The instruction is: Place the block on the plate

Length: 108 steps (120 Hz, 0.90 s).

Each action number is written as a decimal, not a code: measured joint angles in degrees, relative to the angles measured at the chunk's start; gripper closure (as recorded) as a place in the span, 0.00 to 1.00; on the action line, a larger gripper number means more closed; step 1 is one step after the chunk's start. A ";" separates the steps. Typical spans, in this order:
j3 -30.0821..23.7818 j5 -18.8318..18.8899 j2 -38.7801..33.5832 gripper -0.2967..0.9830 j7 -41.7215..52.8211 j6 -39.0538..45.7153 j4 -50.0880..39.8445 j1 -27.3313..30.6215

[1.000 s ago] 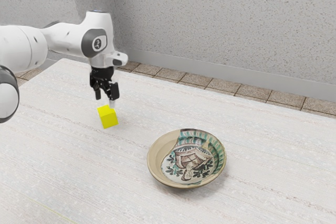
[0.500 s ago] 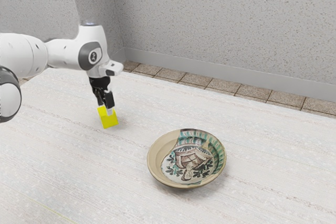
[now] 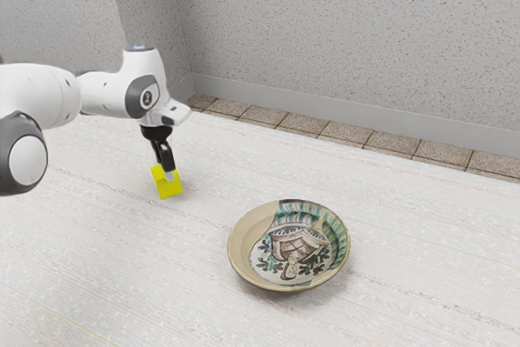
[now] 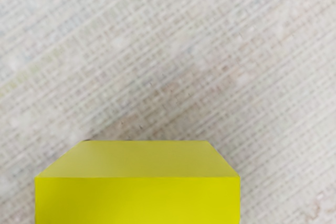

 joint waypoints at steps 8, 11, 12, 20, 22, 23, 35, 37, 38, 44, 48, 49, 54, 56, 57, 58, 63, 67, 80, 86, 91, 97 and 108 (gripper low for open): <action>0.42 -0.03 0.55 0.23 0.80 0.62 0.36 0.19; 0.52 -0.05 0.71 0.23 1.08 0.80 0.44 0.22; 0.54 -0.05 0.74 0.23 1.17 0.86 0.47 0.23; 0.65 -0.07 1.28 0.23 1.86 1.22 1.09 0.29; 0.65 -0.08 1.43 0.23 2.02 1.30 1.18 0.30; 0.66 -0.08 1.49 0.23 2.09 1.34 1.21 0.31; 0.71 -0.15 2.52 0.23 2.95 1.68 2.15 0.34; 0.71 -0.18 2.66 0.23 3.08 1.73 2.26 0.32; 0.72 -0.19 2.72 0.23 3.14 1.75 2.30 0.31; 0.75 -0.27 3.06 0.23 3.50 1.85 2.46 0.33; 0.74 -0.33 3.23 0.23 3.72 1.91 2.51 0.32; 0.74 -0.35 3.26 0.23 3.77 1.92 2.51 0.32; 0.75 -0.41 3.37 0.23 4.02 1.98 2.51 0.32; 0.75 -0.42 3.41 0.23 4.12 2.00 2.50 0.31; 0.76 -0.43 3.42 0.23 4.16 2.01 2.51 0.30; 0.76 -0.44 3.44 0.23 4.21 2.02 2.52 0.29; 0.76 -0.49 3.65 0.23 4.43 2.06 2.53 0.31; 0.77 -0.52 3.76 0.23 4.59 2.09 2.53 0.31; 0.71 -0.64 4.33 0.23 5.05 2.15 2.55 0.30; 0.69 -0.67 4.53 0.23 5.24 2.17 2.56 0.28; 0.69 -0.68 4.60 0.24 5.37 2.18 2.56 0.30; 0.68 -0.70 4.63 0.28 5.51 2.19 2.57 0.30; 0.68 -0.72 4.65 0.38 5.75 2.21 2.57 0.31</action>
